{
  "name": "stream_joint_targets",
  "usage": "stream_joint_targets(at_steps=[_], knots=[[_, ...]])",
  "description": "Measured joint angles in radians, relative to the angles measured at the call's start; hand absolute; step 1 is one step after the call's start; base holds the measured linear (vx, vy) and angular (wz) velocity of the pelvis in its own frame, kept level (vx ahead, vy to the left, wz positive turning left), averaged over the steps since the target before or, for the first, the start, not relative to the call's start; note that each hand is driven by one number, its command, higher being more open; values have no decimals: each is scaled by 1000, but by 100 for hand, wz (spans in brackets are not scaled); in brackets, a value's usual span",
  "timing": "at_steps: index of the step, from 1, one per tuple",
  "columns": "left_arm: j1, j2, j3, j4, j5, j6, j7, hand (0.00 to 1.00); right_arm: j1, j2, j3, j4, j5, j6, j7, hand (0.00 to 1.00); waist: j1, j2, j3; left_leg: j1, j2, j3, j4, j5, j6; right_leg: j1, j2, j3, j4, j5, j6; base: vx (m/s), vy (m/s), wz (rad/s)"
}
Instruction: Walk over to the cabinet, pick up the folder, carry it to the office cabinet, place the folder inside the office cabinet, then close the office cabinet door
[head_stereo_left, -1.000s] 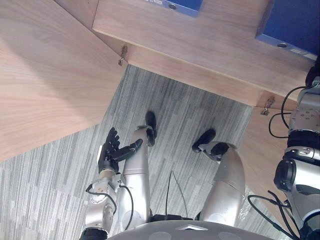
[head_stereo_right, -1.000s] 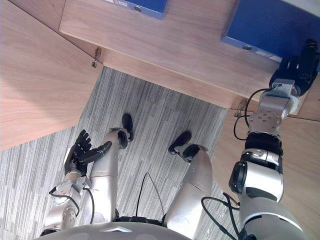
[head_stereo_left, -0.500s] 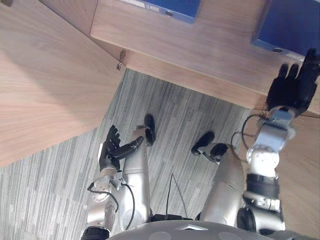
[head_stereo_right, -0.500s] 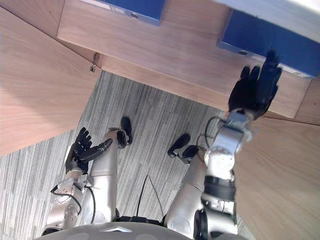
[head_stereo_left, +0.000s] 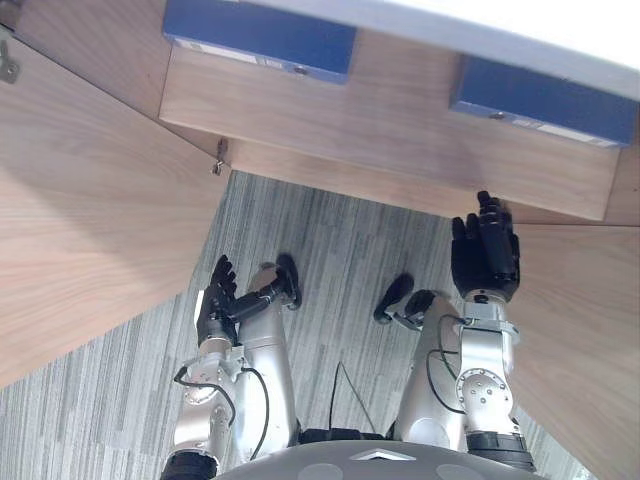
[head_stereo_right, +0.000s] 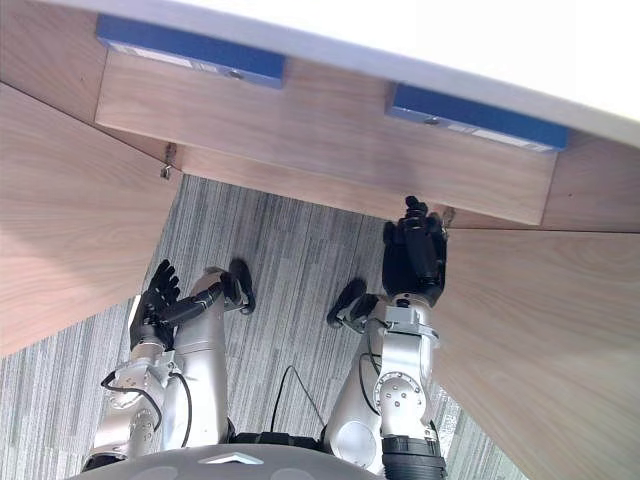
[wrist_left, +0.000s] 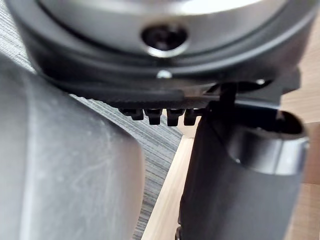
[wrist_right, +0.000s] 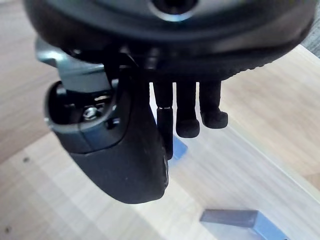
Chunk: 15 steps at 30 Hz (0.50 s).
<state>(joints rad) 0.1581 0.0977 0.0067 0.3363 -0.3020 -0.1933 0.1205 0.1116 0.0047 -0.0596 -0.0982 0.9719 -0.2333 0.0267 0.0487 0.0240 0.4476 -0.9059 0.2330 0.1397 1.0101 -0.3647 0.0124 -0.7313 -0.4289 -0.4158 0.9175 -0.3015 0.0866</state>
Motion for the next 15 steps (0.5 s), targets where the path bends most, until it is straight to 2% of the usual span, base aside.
stream_joint_targets(at_steps=[3, 5, 7, 10, 13, 15], knots=[[1, 3, 6, 40, 1, -4, -3, 100, 2, -10, 17, 60, -27, 12, 21, 0, -2, -27, -15, 72, -9, 15, -55, 5, -3, 65, 8, -8, -60, 16, 12, 134, 5, 0], [-1, 18, 13, 85, 16, -7, -13, 100, 1, -19, 33, 135, -66, 27, 39, 0, -14, -55, -33, 130, -20, 23, -119, 25, -3, 129, 19, -24, -133, 38, 28, 174, 11, 8], [-1, 28, 11, 124, 41, -7, -25, 100, 0, -36, 46, 197, -106, 47, 51, 0, -24, -69, -42, 186, -33, 30, -180, 40, 0, 192, 31, -42, -208, 63, 35, 169, 21, 8], [-1, 36, 12, 180, 61, -6, -39, 100, 0, -60, 55, 313, -184, 57, 75, 0, -27, -86, -59, 286, -52, 49, -289, 71, 1, 293, 56, -62, -347, 117, 45, 165, 23, -1], [0, 37, 12, 247, 82, -5, -53, 100, 0, -88, 63, 433, -225, 76, 86, 0, -27, -90, -103, 352, -67, 56, -388, 106, -1, 375, 91, -83, -493, 179, 54, 131, 2, 0], [0, 44, 16, 302, 95, -4, -62, 100, -5, -94, 62, 545, -263, 83, 96, 0, -27, -87, -134, 410, -68, 58, -452, 128, -9, 457, 133, -100, -627, 233, 51, 117, -30, -4]])
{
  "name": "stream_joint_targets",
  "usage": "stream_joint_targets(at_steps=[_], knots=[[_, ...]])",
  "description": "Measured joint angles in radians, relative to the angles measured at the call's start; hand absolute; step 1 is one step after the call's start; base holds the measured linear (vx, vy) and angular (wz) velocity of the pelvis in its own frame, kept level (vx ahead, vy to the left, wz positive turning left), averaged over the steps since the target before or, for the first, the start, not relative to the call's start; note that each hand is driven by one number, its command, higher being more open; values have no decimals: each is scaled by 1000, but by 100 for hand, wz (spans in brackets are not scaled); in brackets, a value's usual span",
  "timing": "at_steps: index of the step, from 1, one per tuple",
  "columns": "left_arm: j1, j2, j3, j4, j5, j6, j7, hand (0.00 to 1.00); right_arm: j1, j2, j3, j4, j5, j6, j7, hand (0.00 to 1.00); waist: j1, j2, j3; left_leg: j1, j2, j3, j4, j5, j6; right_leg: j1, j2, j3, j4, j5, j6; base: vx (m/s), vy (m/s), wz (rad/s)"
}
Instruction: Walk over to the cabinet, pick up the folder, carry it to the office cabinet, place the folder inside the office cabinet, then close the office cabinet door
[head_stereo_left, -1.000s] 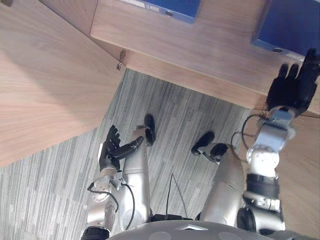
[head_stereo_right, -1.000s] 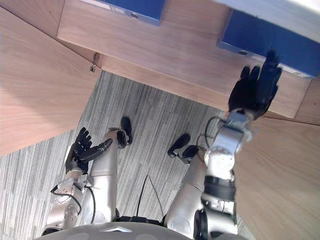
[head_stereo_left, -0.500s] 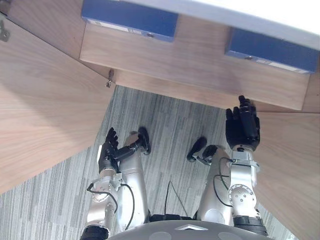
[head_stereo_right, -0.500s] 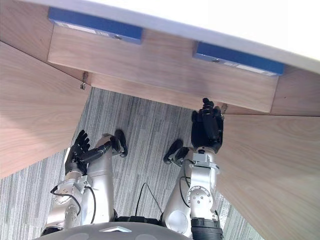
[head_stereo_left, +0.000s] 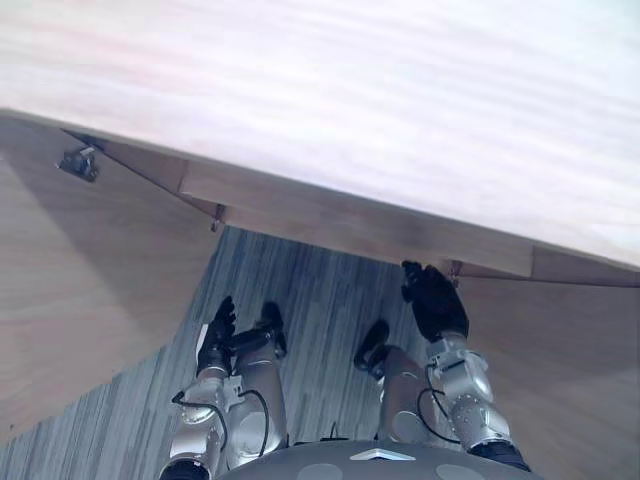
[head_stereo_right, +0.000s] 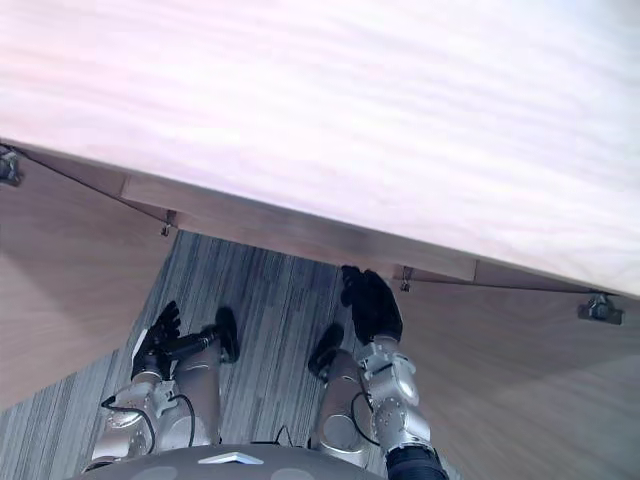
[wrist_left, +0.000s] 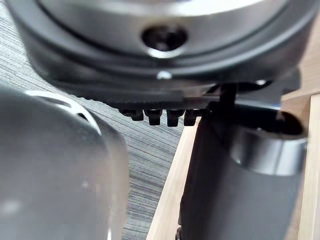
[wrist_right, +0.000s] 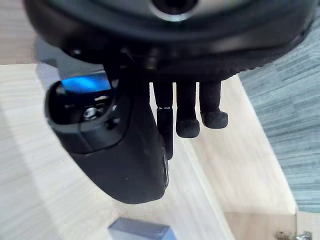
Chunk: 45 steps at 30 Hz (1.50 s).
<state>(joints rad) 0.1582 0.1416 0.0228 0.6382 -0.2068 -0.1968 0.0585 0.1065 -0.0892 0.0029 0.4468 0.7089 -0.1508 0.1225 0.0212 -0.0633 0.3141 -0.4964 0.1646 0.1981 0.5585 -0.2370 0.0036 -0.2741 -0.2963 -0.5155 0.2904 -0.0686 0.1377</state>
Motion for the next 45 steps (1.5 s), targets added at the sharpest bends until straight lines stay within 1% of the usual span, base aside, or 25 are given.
stream_joint_targets(at_steps=[1, 3, 4, 6, 10, 12, 13, 15, 18, 19, 20, 22, 24, 26, 28, 30, 35, 37, 39, 40, 41, 42, 43, 44, 45], knots=[[1, 1, 4, 12, 11, 0, -2, 100, 1, 0, 0, 25, -8, 3, 1, 0, 0, 0, -13, 10, 0, 1, -16, 6, -3, 16, 10, -3, -33, 15, -2, 84, -46, -7], [1, 8, 7, 46, 27, 2, -5, 100, 0, -11, 5, 90, -76, 9, 2, 0, 1, -1, -42, 41, -4, 6, -62, 22, -10, 60, 39, -6, -129, 58, -5, 69, -54, -7], [2, 15, 7, 64, 37, 4, -7, 100, -3, -21, 10, 132, -109, 12, 5, 0, 1, -4, -54, 67, -13, 12, -96, 37, -14, 95, 52, -6, -192, 85, -8, 65, -66, -4], [5, 16, 17, 93, 59, 6, -8, 100, -5, -30, 10, 203, -156, 16, 7, 0, 1, -4, -81, 105, -19, 18, -151, 61, -27, 139, 73, -12, -272, 122, -18, 44, -77, -2], [7, 16, 23, 141, 61, 8, -10, 100, -5, -30, 10, 332, -195, 28, 7, 0, 2, -9, -131, 166, -22, 20, -239, 106, -48, 179, 92, -17, -318, 137, -29, 18, -108, 0], [8, 12, 22, 164, 88, 12, -19, 100, -4, -30, 8, 416, -262, 35, -5, 0, 1, -15, -164, 211, -32, 21, -315, 146, -57, 192, 94, -16, -326, 136, -31, -23, -90, 1], [8, 12, 22, 166, 95, 14, -19, 100, -4, -31, 8, 424, -273, 35, -6, 0, 0, -15, -168, 215, -33, 21, -322, 150, -58, 192, 94, -16, -326, 137, -31, -45, -61, -3], [7, 8, 24, 183, 108, 28, -21, 100, -7, -27, 7, 483, -328, 39, -22, 0, 0, -19, -178, 250, -40, 22, -370, 176, -62, 204, 94, -15, -326, 136, -50, -48, -33, -1], [4, 8, 34, 207, 134, 30, -15, 100, -6, -19, 6, 537, -353, 54, -30, 0, 1, -29, -195, 287, -52, 21, -424, 204, -65, 214, 90, -16, -328, 130, -63, -49, -7, 4], [2, 9, 41, 225, 144, 31, -13, 100, -6, -9, 4, 555, -367, 58, -41, 100, 1, -34, -201, 308, -58, 21, -452, 218, -66, 222, 88, -16, -329, 128, -66, 0, 0, 0], [-3, 8, 56, 245, 152, 38, -9, 100, -5, 8, -13, 571, -390, 61, -47, 100, 1, -40, -215, 326, -63, 21, -483, 233, -67, 224, 87, -16, -330, 128, -67, 0, 0, 0], [-18, 2, 73, 280, 175, 53, 2, 100, -7, 28, -35, 591, -391, 71, -57, 100, 2, -42, -230, 352, -71, 21, -536, 257, -68, 227, 87, -16, -331, 127, -67, 0, 0, 0], [-36, 0, 76, 314, 182, 70, 8, 100, -12, 32, -54, 606, -429, 78, -66, 100, 5, -42, -234, 385, -78, 19, -588, 284, -67, 238, 86, -18, -332, 127, -67, -3, -6, 4], [-41, -10, 105, 339, 203, 76, 12, 100, -13, 49, -107, 627, -460, 85, -76, 100, 3, -40, -242, 425, -88, 15, -643, 309, -65, 262, 87, -26, -342, 128, -66, 19, 21, 7], [-42, -11, 107, 348, 218, 79, 16, 100, -16, 55, -126, 642, -470, 91, -84, 100, 6, -40, -248, 434, -92, 15, -643, 308, -65, 274, 84, -27, -345, 129, -64, 15, 13, 2], [-45, -15, 111, 365, 227, 87, 17, 100, -18, 59, -153, 655, -479, 100, -92, 100, 6, -34, -264, 438, -99, 14, -643, 309, -64, 279, 78, -28, -346, 132, -59, 32, 21, 3], [-54, -16, 106, 385, 256, 87, 18, 100, -40, 59, -179, 690, -508, 105, -102, 100, 6, -27, -271, 454, -105, 12, -646, 309, -64, 296, 72, -29, -347, 135, -55, 0, 0, 0], [-66, -10, 87, 397, 261, 88, 19, 100, -46, 58, -187, 695, -508, 105, -105, 100, 6, -25, -267, 454, -107, 12, -644, 309, -64, 294, 69, -28, -344, 138, -51, -21, 5, -1], [-89, 2, 48, 410, 301, 87, 21, 100, -62, 55, -187, 692, -506, 105, -112, 100, 1, -23, -242, 451, -115, 13, -643, 301, -71, 275, 54, -22, -315, 138, -53, -78, 46, -7], [-97, 11, 35, 410, 309, 87, 21, 100, -67, 54, -186, 688, -506, 105, -113, 100, 1, -22, -235, 446, -117, 13, -643, 296, -68, 262, 51, -14, -305, 139, -59, -96, 65, -21], [-115, 17, 9, 410, 332, 88, 22, 100, -78, 54, -182, 679, -506, 105, -115, 100, 1, -24, -224, 430, -121, 14, -644, 291, -63, 233, 47, 4, -289, 143, -88, -102, 78, -36], [-128, 28, -10, 409, 344, 88, 23, 100, -88, 53, -168, 666, -505, 105, -118, 100, -3, -29, -210, 410, -125, 11, -639, 282, -50, 193, 46, 32, -269, 161, -128, -115, 80, -44], [-134, 31, -10, 409, 348, 89, 22, 100, -89, 52, -158, 653, -504, 104, -119, 100, -3, -30, -207, 390, -126, 1, -623, 274, -39, 168, 49, 41, -262, 186, -153, -174, 120, -73], [-156, 32, -8, 408, 368, 92, 21, 100, -91, 52, -134, 630, -504, 100, -120, 100, 1, -25, -193, 344, -122, -24, -566, 254, -3, 123, 72, 76, -280, 285, -215, -165, 128, -112], [-154, 31, -7, 409, 380, 93, 24, 100, -113, 40, -124, 609, -502, 97, -122, 100, 9, 10, -167, 310, -76, -7, -531, 242, 27, 111, 103, 106, -295, 355, -208, 137, 124, -115]])
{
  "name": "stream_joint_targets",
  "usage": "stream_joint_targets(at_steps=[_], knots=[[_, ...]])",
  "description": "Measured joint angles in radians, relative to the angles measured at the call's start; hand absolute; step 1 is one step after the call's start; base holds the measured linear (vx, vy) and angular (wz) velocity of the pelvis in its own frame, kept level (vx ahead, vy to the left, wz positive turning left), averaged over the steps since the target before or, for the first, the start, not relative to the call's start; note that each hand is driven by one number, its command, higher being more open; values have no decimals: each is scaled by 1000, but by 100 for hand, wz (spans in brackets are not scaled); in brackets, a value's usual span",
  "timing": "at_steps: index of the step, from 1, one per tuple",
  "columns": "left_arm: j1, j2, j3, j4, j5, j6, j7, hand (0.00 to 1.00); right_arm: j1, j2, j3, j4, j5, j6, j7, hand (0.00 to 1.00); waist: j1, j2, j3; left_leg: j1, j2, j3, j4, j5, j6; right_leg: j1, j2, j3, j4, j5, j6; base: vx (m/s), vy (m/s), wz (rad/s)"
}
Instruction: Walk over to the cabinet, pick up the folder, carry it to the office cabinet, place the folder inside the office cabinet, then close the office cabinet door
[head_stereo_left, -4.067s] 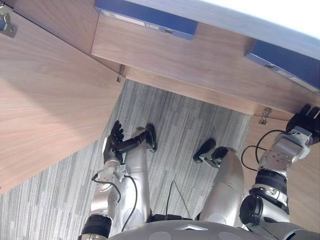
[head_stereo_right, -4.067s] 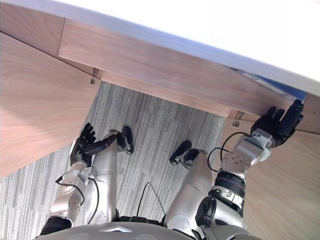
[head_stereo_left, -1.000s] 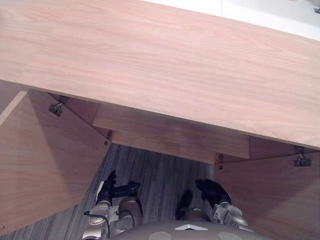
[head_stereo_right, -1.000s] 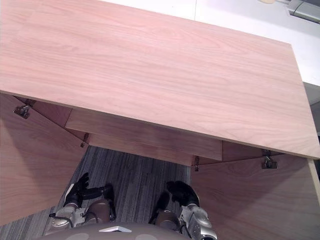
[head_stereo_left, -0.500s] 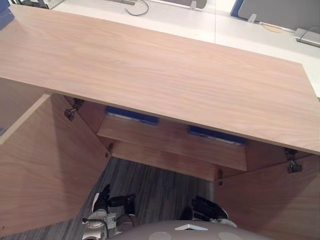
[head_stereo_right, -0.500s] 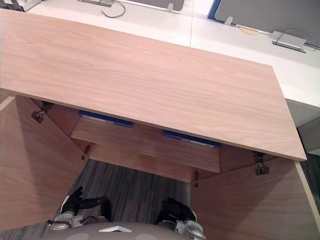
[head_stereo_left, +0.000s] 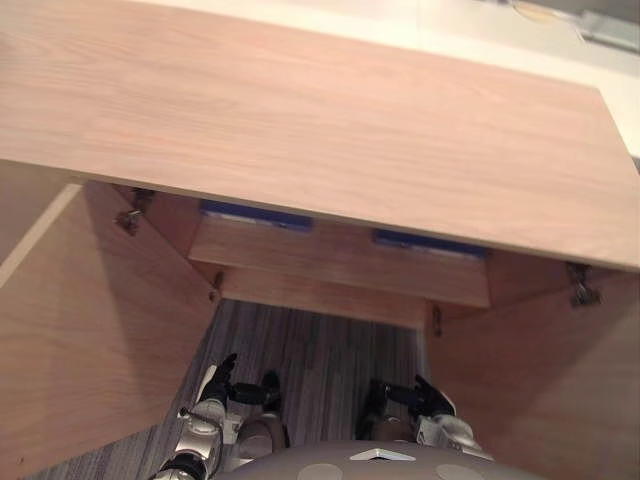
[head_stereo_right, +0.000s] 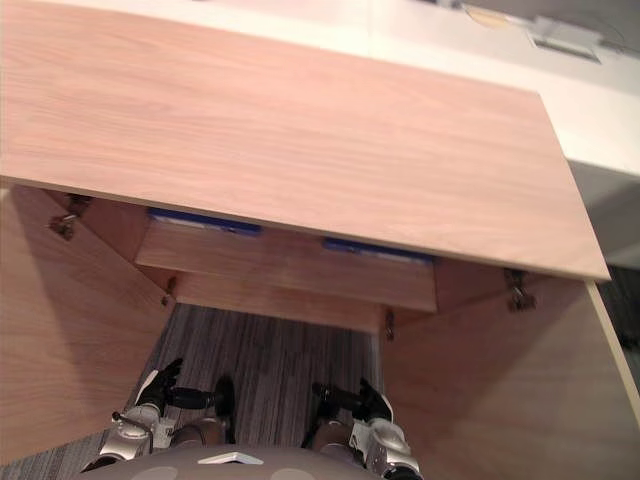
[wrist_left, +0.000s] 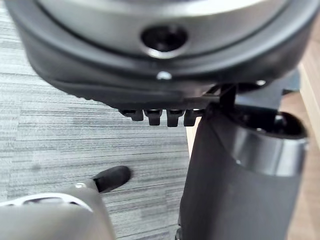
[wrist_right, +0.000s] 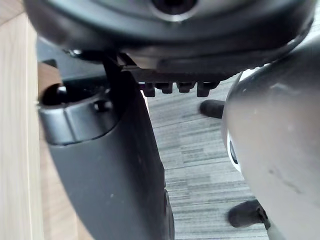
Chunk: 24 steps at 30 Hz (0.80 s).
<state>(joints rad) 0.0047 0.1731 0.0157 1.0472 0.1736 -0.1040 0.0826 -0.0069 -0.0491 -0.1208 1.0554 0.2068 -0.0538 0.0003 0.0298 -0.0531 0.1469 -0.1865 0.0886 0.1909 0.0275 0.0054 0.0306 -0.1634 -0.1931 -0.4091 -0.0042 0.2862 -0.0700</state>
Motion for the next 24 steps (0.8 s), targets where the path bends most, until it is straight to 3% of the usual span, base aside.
stream_joint_targets(at_steps=[1, 2, 3, 4, 6, 7, 8, 9, 11, 12, 14, 16, 18, 19, 20, 21, 22, 24], knots=[[-1, -8, -2, -10, 5, 4, 1, 100, -16, -3, 5, -3, 3, 0, -7, 100, -19, 6, 9, -4, 15, 8, 6, 3, 8, -35, -20, -19, 193, -124, -8, 392, 50, -80], [3, -5, -4, -25, 5, 3, 1, 100, -14, -9, 8, -11, 3, -5, -11, 100, -24, 16, 15, -3, 22, 13, 7, 6, 10, -49, -37, -35, 331, -189, -13, 755, -27, -29], [5, -2, -10, -42, 5, 1, 3, 100, -10, -13, 12, -2, 5, -9, -11, 100, -23, 17, 17, -10, 34, 19, 20, 16, 10, -39, -63, -59, 518, -240, -14, 606, -28, -36], [7, 2, -7, -57, 5, 1, 4, 100, -15, -11, 16, 2, 4, -7, -11, 100, -8, 10, 14, -25, 47, 39, 40, 15, 12, -7, -83, -84, 608, -247, -25, 409, -11, -53], [8, 6, 3, -67, 8, 2, 10, 100, -29, 2, 37, 1, 2, -10, -10, 100, 7, 5, 11, -56, 64, 65, 64, 13, 16, 38, -100, -105, 603, -236, -18, -26, 35, -70], [12, 27, 3, -80, 22, 3, 12, 100, -47, 21, 60, -2, -4, -11, -10, 100, 24, -31, -2, -89, 60, 109, 97, 2, 10, 48, -118, -109, 530, -35, -49, -160, 72, -105], [3, 23, -1, -77, 32, 13, 11, 100, -69, 20, 93, -14, -6, -12, -9, 100, 35, -12, 4, -128, 75, 122, 147, -41, -8, 46, -96, -119, 446, -15, -80, -130, 108, -117], [8, 14, -5, -78, 34, 17, 10, 100, -82, 17, 101, -9, -6, -9, -7, 100, 38, 9, 1, -126, 90, 123, 139, -51, -5, 73, -60, -112, 349, 6, -64, 191, 16, -143], [29, -6, 4, -96, 27, 16, 20, 100, -110, 9, 174, -23, -6, 1, -5, 100, 55, 7, -5, -146, 124, 257, 162, -40, 42, 53, -97, -110, 461, -102, -62, 414, -121, -151], [23, 0, 4, -103, 27, 16, 21, 100, -122, 8, 186, -36, -6, 3, -3, 100, 58, 8, -5, -167, 139, 282, 183, -45, 49, 37, -102, -108, 473, -101, -61, 229, -145, -158], [4, 31, 4, -126, 28, 16, 28, 100, -156, 8, 236, -91, -5, -2, 7, 100, 81, 7, -6, -229, 220, 379, 252, -63, 54, 2, -99, -103, 430, -83, -44, 152, -164, -175], [-7, 36, 1, -135, 26, 18, 39, 100, -169, 7, 250, -132, -4, -18, 15, 100, 75, 1, -9, -260, 272, 459, 284, -60, 50, -12, -113, -77, 399, -73, -23, 140, -191, -140], [-6, 29, -10, -137, 23, 17, 39, 100, -166, 1, 250, -131, -5, -21, 15, 100, 75, -22, -19, -260, 291, 526, 311, -53, 38, 0, -140, -81, 347, -53, 36, 143, -278, -98], [-6, 18, -8, -143, 19, 19, 37, 100, -157, -15, 251, -129, -5, -19, 15, 100, 74, -22, -21, -260, 305, 553, 324, -38, 24, 25, -122, -97, 273, -110, 116, 121, -322, -79], [-5, 16, -9, -146, 16, 17, 37, 100, -150, -27, 251, -129, -5, -18, 15, 100, 75, -19, -24, -260, 306, 564, 317, -23, 25, 39, -113, -115, 230, -131, 145, 117, -424, -70], [-6, -9, -10, -152, 7, 17, 41, 100, -126, -59, 248, -130, -4, -18, 10, 100, 63, -16, -26, -259, 308, 590, 302, 7, 22, 69, -99, -157, 148, -188, 209, 54, -366, -36], [-5, -22, -9, -154, -4, 17, 43, 100, -113, -78, 247, -130, -4, -15, 6, 100, 51, -16, -26, -257, 308, 602, 301, 22, 19, 84, -96, -177, 116, -220, 241, 17, -385, -29], [-2, -54, -9, -153, -6, 20, 51, 100, -62, -111, 246, -130, -4, -8, -10, 100, 47, -8, -21, -225, 329, 622, 301, 51, 5, 124, -70, -189, 65, -273, 266, -69, -276, -26]])
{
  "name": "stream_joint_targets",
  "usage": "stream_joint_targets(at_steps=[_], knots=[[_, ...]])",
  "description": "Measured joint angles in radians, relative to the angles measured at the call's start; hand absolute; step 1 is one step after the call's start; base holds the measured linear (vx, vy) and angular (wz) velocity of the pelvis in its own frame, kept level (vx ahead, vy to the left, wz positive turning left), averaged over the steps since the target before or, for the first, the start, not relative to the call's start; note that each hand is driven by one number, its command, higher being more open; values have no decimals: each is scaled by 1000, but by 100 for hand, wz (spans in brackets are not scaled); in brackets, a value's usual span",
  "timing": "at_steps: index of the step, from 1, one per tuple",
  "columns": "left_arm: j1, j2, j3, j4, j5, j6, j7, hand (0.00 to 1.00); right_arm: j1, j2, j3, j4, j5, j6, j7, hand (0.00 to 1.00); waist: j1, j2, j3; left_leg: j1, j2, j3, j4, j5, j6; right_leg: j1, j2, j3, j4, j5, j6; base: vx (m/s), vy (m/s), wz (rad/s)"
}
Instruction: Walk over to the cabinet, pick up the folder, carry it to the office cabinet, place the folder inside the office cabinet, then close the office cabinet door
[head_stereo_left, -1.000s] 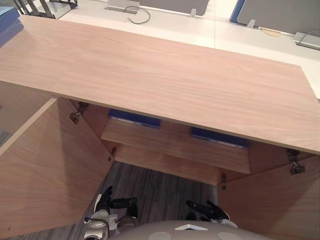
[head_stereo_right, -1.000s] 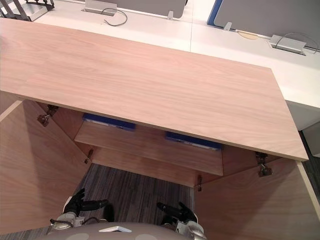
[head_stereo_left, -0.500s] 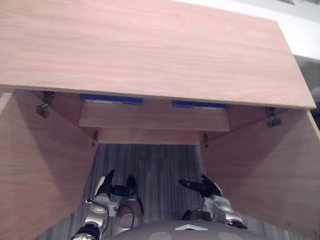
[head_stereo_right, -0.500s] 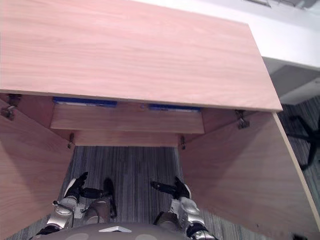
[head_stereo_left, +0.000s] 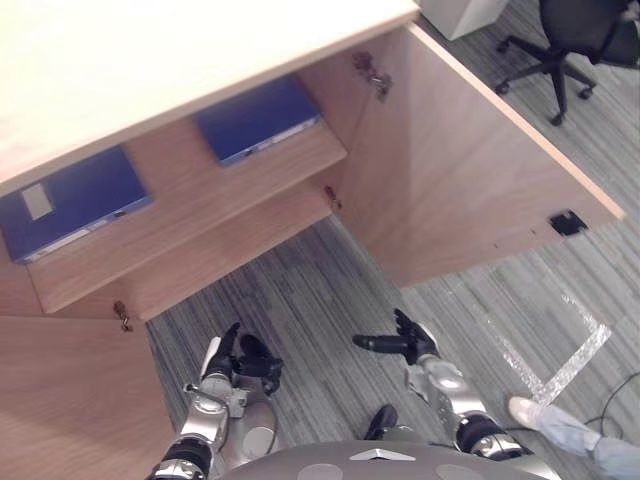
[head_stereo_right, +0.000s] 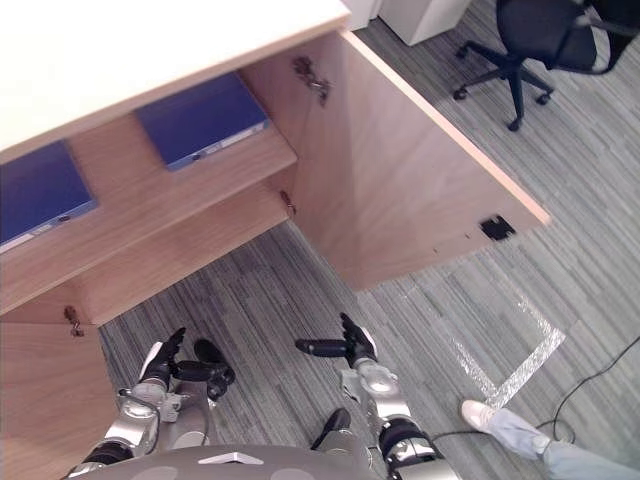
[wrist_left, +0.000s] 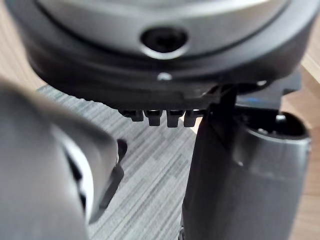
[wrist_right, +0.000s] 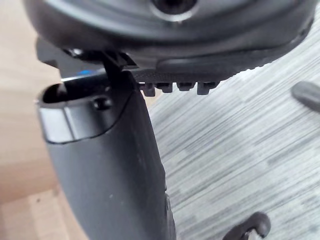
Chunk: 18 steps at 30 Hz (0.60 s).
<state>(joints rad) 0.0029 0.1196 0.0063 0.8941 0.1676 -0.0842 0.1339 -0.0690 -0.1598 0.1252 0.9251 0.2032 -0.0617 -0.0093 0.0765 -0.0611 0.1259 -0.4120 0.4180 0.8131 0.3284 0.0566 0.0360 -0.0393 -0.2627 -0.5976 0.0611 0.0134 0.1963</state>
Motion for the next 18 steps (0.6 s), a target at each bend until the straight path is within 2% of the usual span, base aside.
stream_joint_targets(at_steps=[3, 5, 7, 9, 11, 12, 14, 15, 16, 17, 18], knots=[[16, -6, -1, 0, 0, 0, 8, 100, 94, -2, -27, -59, 7, 3, -11, 100, -8, 20, 4, 80, 31, 3, -24, 38, -23, 76, 38, -2, -18, -37, 0, -75, -224, -20], [53, -21, -1, -1, 0, -1, 14, 100, 172, -1, -38, -99, 21, -11, -22, 100, -33, 40, -6, 146, 48, 5, -74, 78, -47, 119, 76, 3, -39, -53, -14, -86, -193, -13], [70, -32, -1, -1, 1, -2, 24, 100, 196, -1, -41, -102, 45, -17, -31, 100, -45, 58, -2, 186, 56, 13, -108, 104, -59, 147, 106, 23, -67, -46, -23, -79, -132, -26], [81, -41, 7, -1, -18, -5, 34, 100, 209, -1, -44, -95, 53, -17, -40, 100, -45, 70, 4, 218, 56, -34, -110, 113, -74, 174, 118, 54, -88, -33, -31, -12, -132, -40], [86, -43, 24, -1, -83, -9, 52, 100, 205, 1, -47, -83, 59, -18, -46, 100, -43, 86, 17, 226, 40, -332, -85, 119, -86, 183, 117, 121, -98, -22, -35, 108, -307, -74], [86, -43, 36, -1, -90, -9, 59, 100, 200, 3, -47, -82, 63, -18, -46, 100, -37, 89, 21, 226, 35, -405, -73, 123, -91, 177, 114, 142, -98, -20, -41, 63, -383, -103], [91, -39, 61, -3, -100, -8, 85, 100, 185, 10, -46, -85, 102, -20, -43, 100, -20, 100, 29, 226, 2, -681, -18, 125, -98, 144, 105, 242, -97, -9, -54, -15, -367, -112], [96, -38, 69, -4, -100, -8, 86, 100, 175, 11, -45, -88, 117, -21, -40, 100, -19, 103, 31, 226, -6, -732, 0, 124, -104, 139, 105, 266, -97, -6, -58, -67, -277, -106], [117, -39, 77, -20, -101, -7, 86, 100, 175, 11, -45, -100, 136, -21, -35, 100, -19, 108, 31, 225, -13, -792, 37, 113, -136, 126, 105, 306, -99, 5, -63, -58, -126, -95], [136, -43, 78, -33, -104, -7, 83, 100, 180, 9, -51, -118, 138, -21, -30, 100, -26, 111, 28, 235, -28, -827, 56, 8, -209, 113, 104, 342, -105, 21, -60, -44, -24, -96], [147, -50, 77, -34, -108, -7, 79, 100, 181, 8, -63, -129, 138, -21, -28, 100, -25, 121, 22, 256, -51, -830, 41, -61, -237, 101, 103, 364, -110, 28, -58, -14, 191, -99]])
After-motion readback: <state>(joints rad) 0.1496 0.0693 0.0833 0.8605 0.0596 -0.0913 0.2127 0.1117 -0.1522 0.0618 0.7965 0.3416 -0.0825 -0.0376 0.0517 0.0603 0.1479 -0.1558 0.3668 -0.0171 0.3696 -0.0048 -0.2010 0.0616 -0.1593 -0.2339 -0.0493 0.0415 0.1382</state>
